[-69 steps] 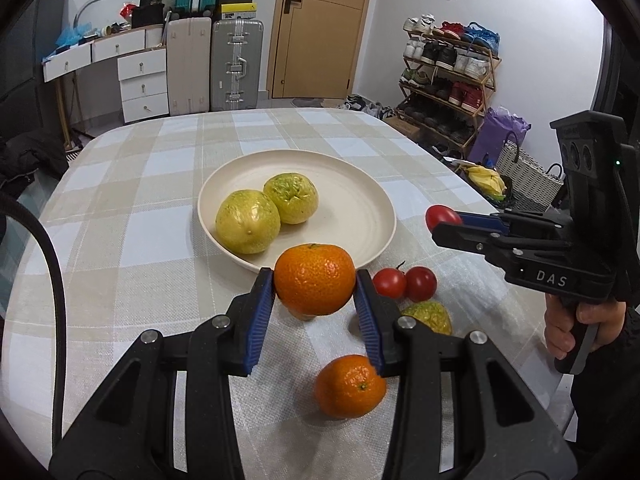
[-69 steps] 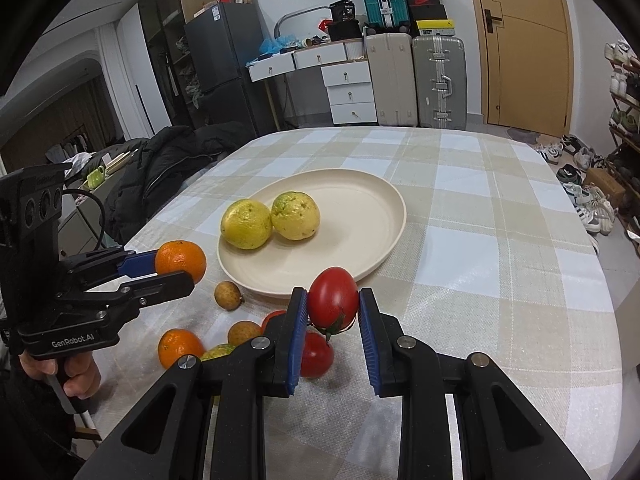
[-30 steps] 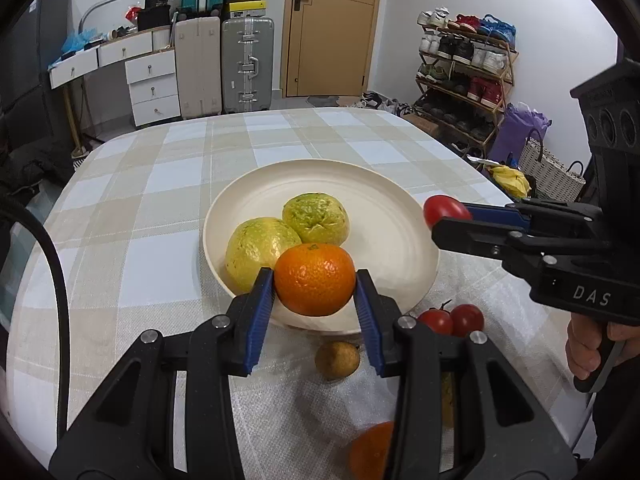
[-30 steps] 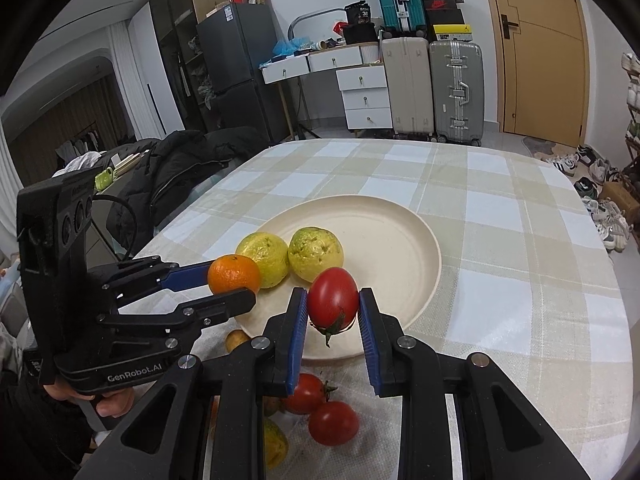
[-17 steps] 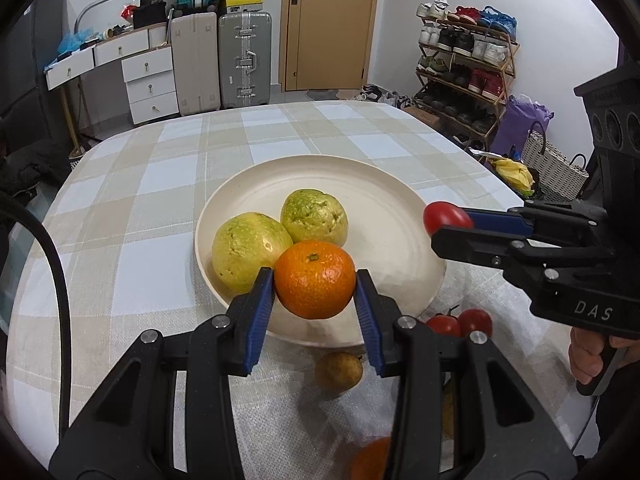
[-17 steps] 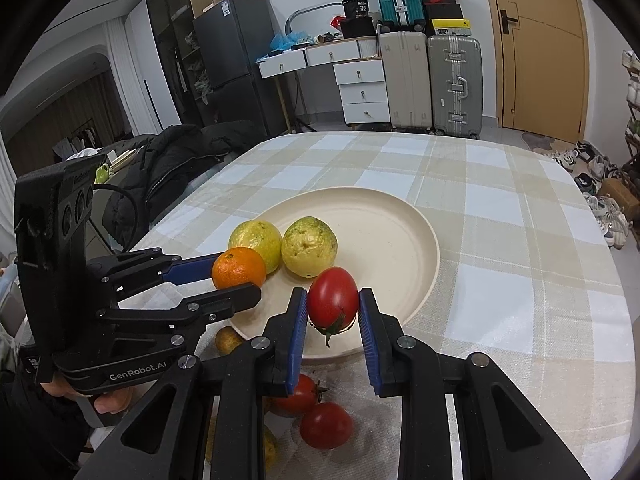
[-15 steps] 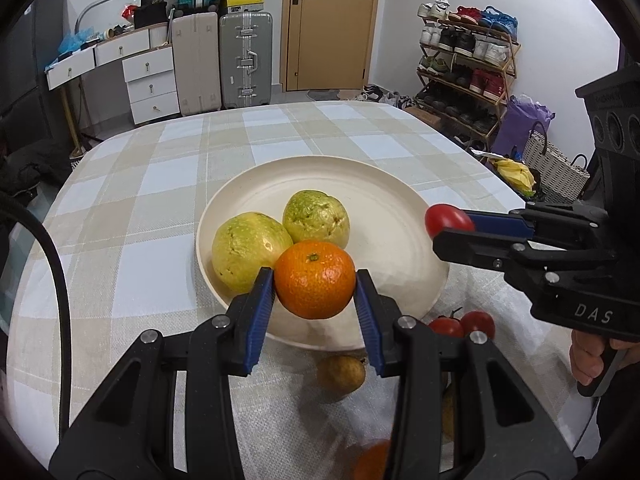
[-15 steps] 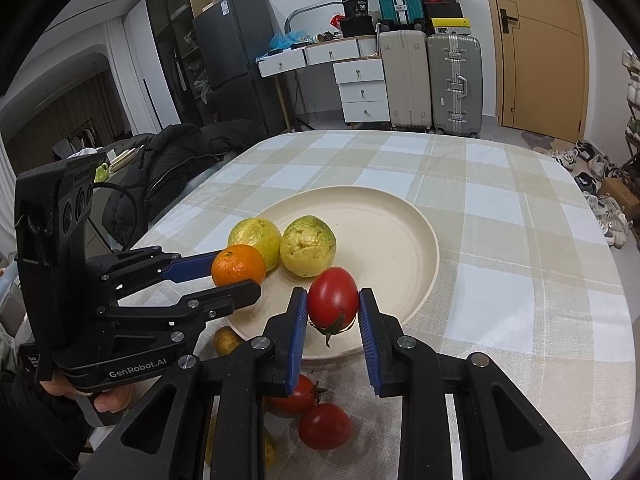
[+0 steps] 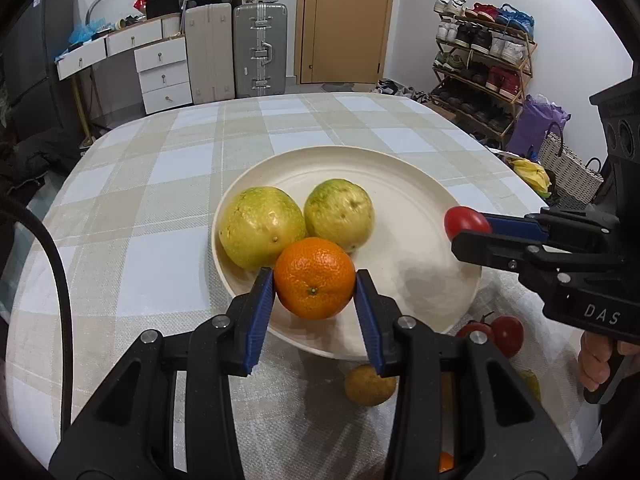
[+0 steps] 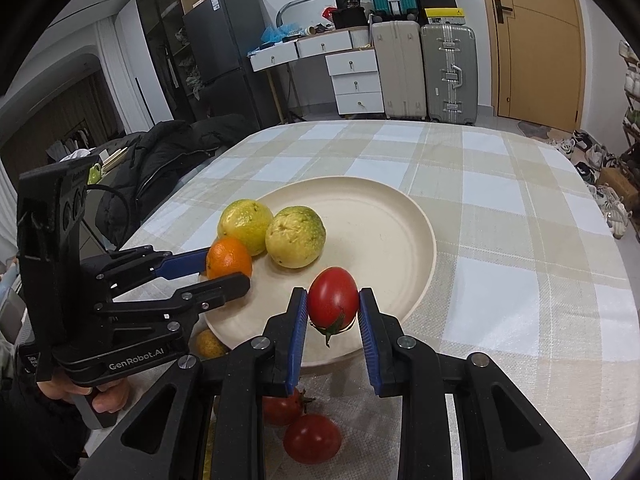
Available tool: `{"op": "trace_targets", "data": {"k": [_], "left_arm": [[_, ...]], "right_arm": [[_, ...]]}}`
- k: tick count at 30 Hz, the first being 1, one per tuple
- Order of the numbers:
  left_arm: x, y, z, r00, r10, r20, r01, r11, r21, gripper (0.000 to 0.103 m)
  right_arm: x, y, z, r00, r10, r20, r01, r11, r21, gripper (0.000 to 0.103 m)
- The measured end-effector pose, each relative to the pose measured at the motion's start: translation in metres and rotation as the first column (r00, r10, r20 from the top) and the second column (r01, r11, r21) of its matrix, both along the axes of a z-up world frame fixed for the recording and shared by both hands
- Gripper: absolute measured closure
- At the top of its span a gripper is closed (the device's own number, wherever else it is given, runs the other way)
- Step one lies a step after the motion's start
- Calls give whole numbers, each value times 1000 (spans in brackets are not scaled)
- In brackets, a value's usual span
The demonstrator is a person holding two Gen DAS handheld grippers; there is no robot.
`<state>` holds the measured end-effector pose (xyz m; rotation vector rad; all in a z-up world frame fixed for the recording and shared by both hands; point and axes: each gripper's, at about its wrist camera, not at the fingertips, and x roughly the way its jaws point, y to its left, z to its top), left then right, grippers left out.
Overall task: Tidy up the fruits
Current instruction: 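Carry the tomato with the right gripper while the left gripper carries the orange over the plate, then release the tomato from the right gripper while the left gripper releases the orange onto the plate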
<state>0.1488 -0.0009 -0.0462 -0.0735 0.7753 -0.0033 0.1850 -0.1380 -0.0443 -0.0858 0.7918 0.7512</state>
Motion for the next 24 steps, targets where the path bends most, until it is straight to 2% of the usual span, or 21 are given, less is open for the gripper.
{"op": "trace_targets", "data": {"k": [5,19,22,24], "left_arm": [[1,6,0,999,35,-3,-35,999,14,66],[-13,-1,4,1000,26,12,-27,997,73,65],[-22,1,8,999,23,22,-24,998,53,61],[-30,2,13,999,27,39,-29,999,44,44]], "right_arm": [[3,2,-4,1000,-10,-7,10,1000,-8,77],[-4,-6,-1,999,-33,17,33,999,-12,76],[-10,-13,3,998,-43,36,43,999,0,65],[-16,-18,6,996,-63,63,64,998,-4,47]]}}
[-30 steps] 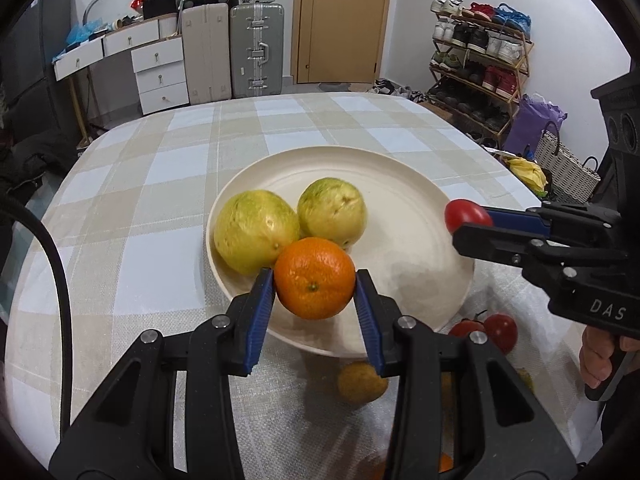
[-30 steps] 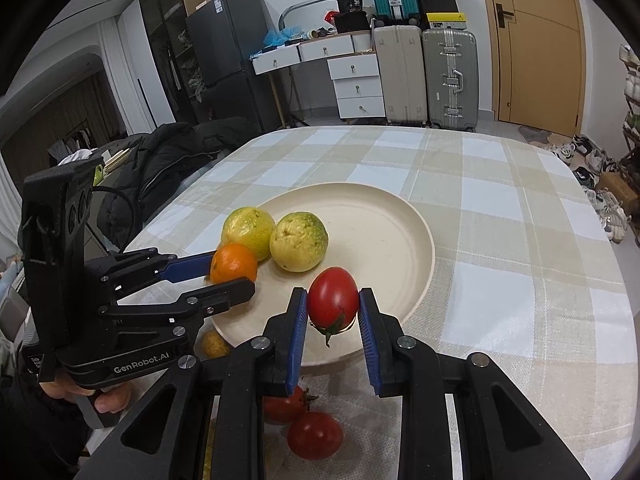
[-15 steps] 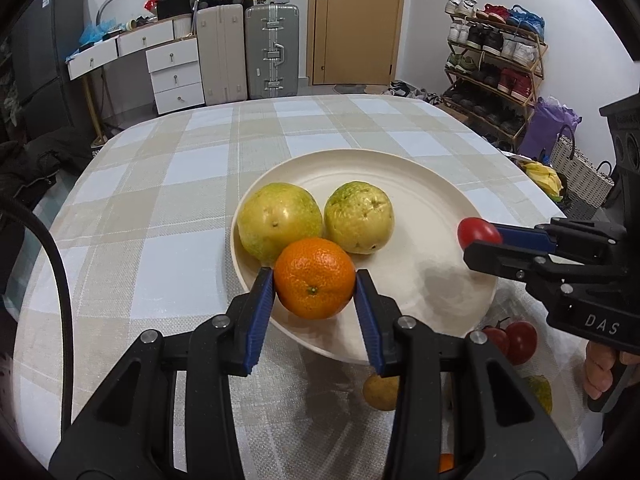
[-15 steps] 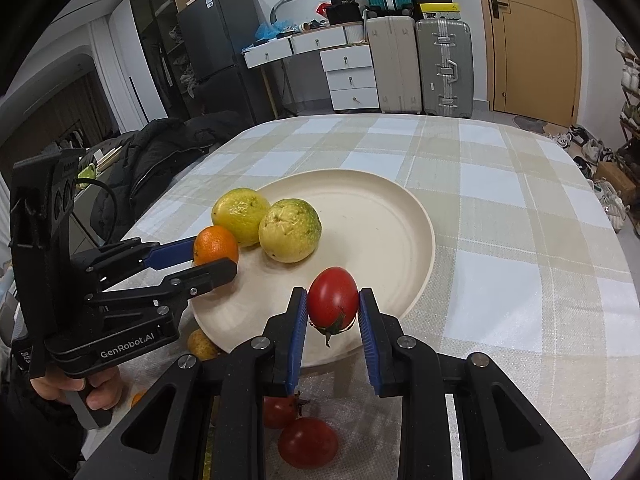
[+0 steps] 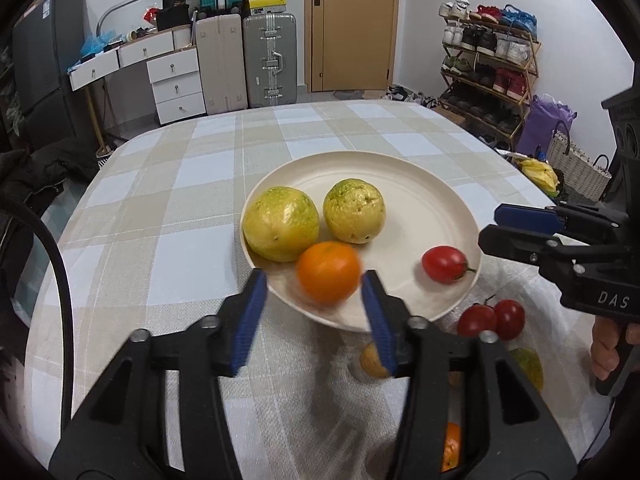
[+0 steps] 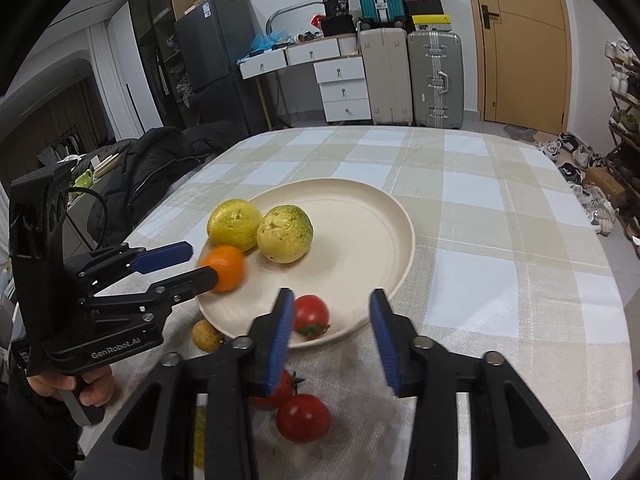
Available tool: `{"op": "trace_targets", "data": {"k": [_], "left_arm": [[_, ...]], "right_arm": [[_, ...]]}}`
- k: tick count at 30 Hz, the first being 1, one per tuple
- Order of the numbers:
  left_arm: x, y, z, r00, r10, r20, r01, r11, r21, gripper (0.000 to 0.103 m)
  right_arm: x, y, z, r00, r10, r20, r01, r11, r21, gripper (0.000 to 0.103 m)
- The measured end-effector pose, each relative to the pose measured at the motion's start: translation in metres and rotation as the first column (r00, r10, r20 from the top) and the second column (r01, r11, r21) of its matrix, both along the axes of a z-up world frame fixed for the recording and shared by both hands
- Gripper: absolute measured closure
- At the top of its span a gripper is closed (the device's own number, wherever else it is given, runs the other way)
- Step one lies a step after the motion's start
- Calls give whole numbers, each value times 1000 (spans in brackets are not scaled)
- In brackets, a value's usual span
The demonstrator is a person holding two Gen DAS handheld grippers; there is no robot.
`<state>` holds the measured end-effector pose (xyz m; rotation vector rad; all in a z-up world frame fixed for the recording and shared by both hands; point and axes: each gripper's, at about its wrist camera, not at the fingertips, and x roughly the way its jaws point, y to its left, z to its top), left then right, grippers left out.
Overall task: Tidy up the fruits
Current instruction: 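Release the tomato from the right gripper while the left gripper releases the orange onto the plate, then withdraw both open grippers from the plate toward the remaining fruit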
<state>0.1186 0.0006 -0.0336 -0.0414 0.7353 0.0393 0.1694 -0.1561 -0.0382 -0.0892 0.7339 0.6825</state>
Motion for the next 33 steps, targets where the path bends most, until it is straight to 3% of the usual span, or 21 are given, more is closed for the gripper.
{"op": "trace_targets", "data": {"k": [1,3,5,11,15,33], "left_arm": [[-5,1,3,1000,2,12,-2,1000,-2,40],[-14,1,10,999,5,36,-5,1000,-7,26],[-23,3,16,998,12,54,-11,1000,-17,20],[-43,4,27,998,27,57,-25,999,-39,16],[-55,0,32,997,29,73,-26,999,-33,3],[-104,-21,33,999,6,48,-5,1000,-17,1]], "right_arm": [[-3,-2,2,1000,-7,15,7,1000,-8,44],[-9,-7,5,999,-18,32,18,1000,-12,26],[-15,-14,8,998,-37,46,38,999,-2,13],[-24,-29,17,998,-48,45,46,999,29,0],[-28,-33,18,998,-51,47,50,998,22,0],[-48,-30,11,1000,-2,-19,2,1000,0,0]]}}
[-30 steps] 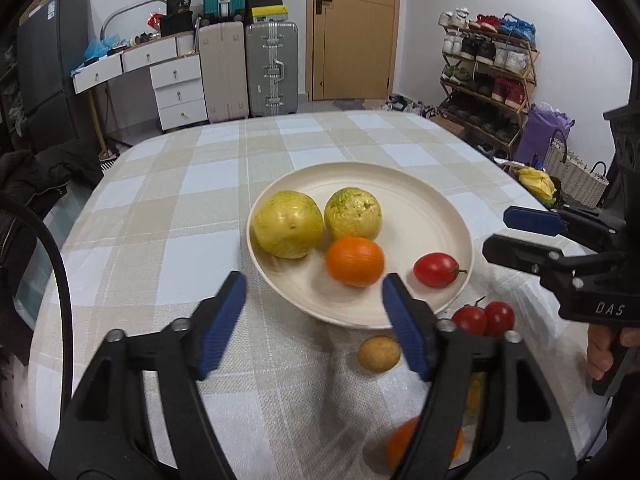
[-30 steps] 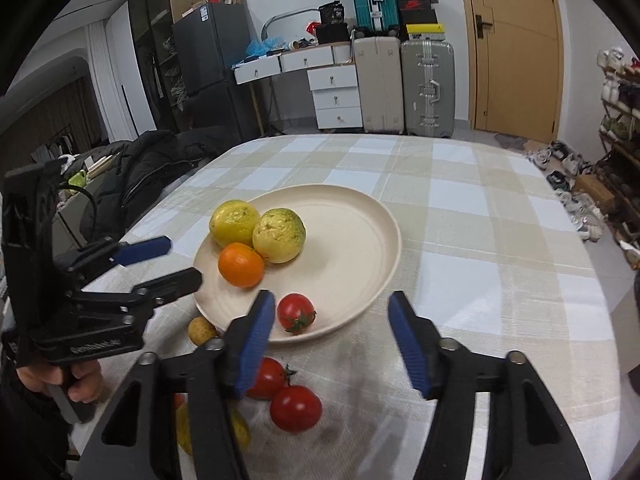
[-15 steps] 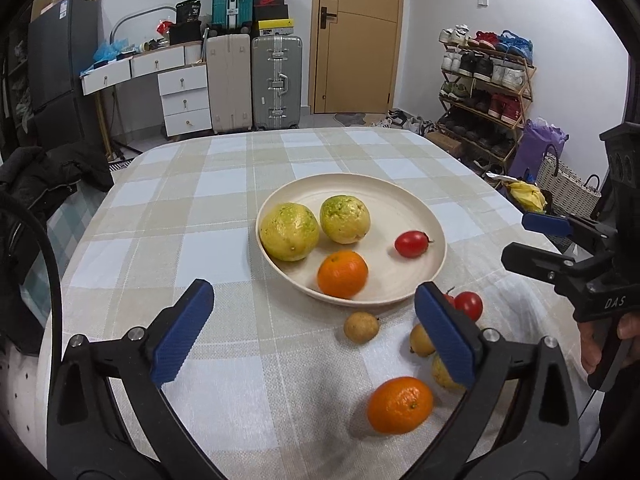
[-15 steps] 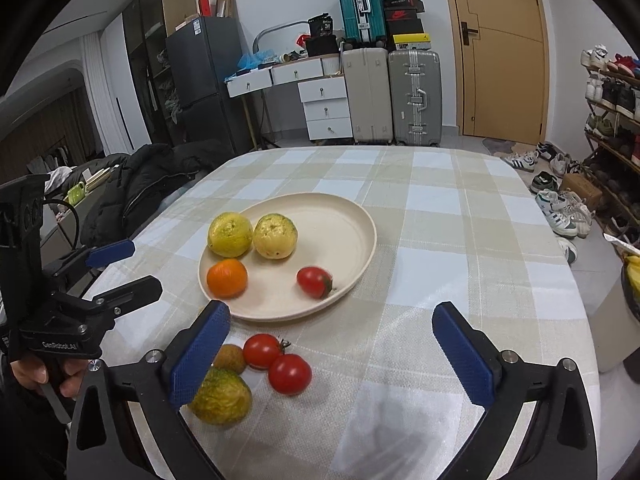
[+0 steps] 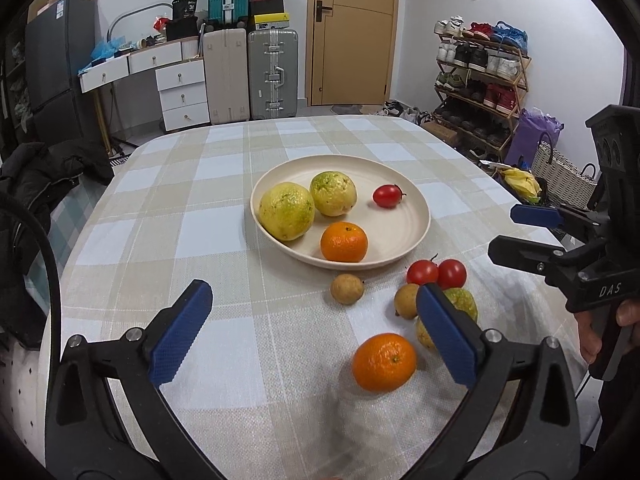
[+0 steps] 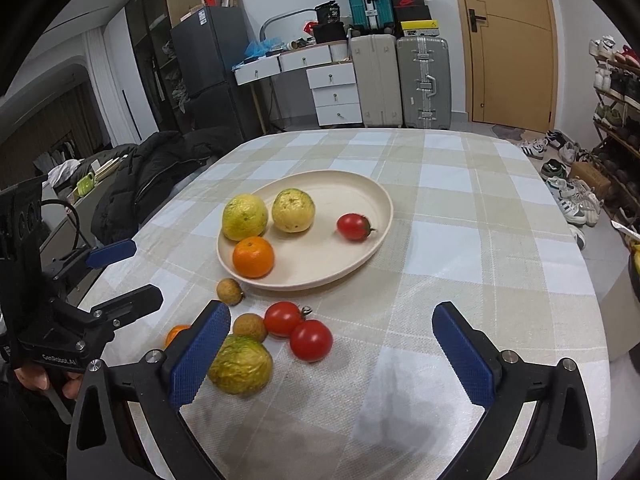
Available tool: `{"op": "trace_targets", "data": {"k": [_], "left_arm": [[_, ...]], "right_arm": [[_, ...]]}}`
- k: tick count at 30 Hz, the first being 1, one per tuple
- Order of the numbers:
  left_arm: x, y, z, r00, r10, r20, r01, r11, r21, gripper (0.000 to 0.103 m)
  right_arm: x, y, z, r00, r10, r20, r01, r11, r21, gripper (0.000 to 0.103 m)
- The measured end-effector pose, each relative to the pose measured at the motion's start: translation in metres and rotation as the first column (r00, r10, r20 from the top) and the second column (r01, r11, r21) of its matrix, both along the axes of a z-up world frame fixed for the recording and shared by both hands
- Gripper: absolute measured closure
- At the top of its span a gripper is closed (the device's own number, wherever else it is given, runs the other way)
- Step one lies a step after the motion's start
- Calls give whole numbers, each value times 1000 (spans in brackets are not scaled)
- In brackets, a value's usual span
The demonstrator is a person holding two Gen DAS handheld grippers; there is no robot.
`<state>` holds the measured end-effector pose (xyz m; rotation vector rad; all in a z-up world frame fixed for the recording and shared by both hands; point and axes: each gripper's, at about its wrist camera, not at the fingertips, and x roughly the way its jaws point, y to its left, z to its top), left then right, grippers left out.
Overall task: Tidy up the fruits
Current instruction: 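Withdraw both open grippers from the plate toward the remaining fruit, then move the open right gripper around the wrinkled yellow-green fruit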
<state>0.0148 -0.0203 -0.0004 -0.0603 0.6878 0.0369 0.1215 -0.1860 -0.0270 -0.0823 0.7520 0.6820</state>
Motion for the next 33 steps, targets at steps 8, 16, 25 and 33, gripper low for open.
{"op": "trace_targets", "data": {"k": [8,16,25,33], "left_arm": [[-6,-1,-4,1000,-20,-23,19,1000,-14,1],[-1,-3,-8,998,-33,-50,33,999,11,1],[8,0,-16,995,-42,-91,44,999,19,1],[12,1,-21,994,-42,-106,45,999,30,1]], "right_arm": [[-10,14,-5,999,42,-6,-42,997,-57,0],[-16,24,-14,997,72,-41,-76,992,-98,0],[-24,36,-22,992,115,-48,-121,984,-135,0],[-33,46,-27,983,175,-64,-183,970,-162,2]]}}
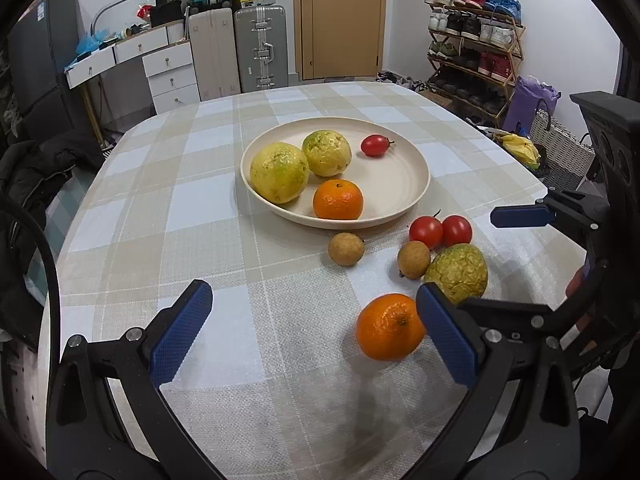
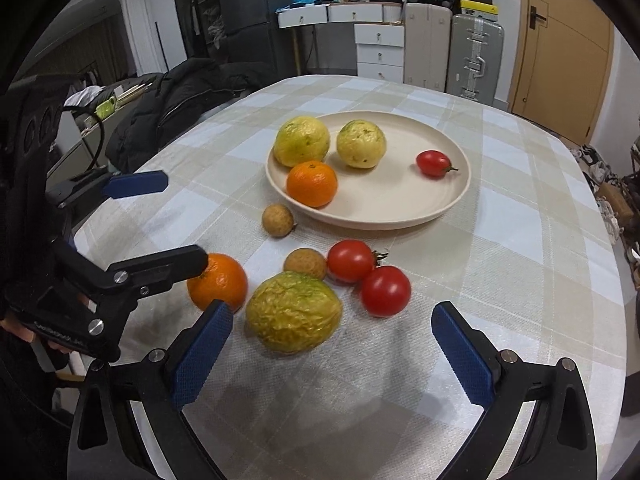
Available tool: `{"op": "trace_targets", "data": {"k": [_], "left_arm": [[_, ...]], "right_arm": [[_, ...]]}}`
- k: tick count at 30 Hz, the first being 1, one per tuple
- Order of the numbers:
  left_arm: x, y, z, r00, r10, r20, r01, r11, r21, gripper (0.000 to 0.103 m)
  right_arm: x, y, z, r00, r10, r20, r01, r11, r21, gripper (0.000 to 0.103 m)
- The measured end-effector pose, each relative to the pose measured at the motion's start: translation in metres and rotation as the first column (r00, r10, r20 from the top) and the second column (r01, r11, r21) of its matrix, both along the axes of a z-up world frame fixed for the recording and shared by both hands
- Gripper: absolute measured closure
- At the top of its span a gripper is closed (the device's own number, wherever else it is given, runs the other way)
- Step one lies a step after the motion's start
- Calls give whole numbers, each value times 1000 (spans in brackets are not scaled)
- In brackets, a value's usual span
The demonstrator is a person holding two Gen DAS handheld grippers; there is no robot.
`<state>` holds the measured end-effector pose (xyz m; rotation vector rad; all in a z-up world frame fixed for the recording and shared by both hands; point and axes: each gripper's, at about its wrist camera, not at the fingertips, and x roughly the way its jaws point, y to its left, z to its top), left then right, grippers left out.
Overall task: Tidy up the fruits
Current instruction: 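Move the open right gripper around the wrinkled yellow-green fruit, then close the right gripper on the wrinkled fruit and lift it while the left gripper moves to the orange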
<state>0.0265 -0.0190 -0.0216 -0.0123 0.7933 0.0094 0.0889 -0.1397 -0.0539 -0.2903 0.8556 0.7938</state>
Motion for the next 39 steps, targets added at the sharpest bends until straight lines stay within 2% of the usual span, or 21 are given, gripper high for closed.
{"op": "trace_targets", "data": {"k": [2,5,13,15,22,24,32,39], "left_arm": [[1,2,0,1000,4,-1,-4,1000,-2,1],[2,4,0,1000,11,-1,-11,1000,-7,1],[4,4,-3,1000,3,-10,-3,1000,2,1],[3,2,-4,1000,-2,-15,2,1000,5,1],[3,-2,-7,1000,-7,-28,7,1000,18,1],[3,-2,-8,999,-5,-31,6,1000,17,1],[3,-2,-8,999,-5,-34,6,1000,18,1],[4,-1,-9,999,0,-44,1,1000,10,1]], "right_arm": [[-1,1,0,1000,15,-8,-15,1000,3,5],[-2,2,-1,999,33,-25,-33,999,12,18],[-4,5,-5,996,65,-53,-64,997,32,28],[-4,7,-7,995,72,-64,-70,997,33,34],[-1,10,-17,995,63,-82,-61,998,31,44],[-1,11,-18,994,68,-89,-65,997,39,50],[-3,12,-17,996,70,-59,-67,997,37,51],[-5,2,0,998,62,-2,-61,994,91,51]]}}
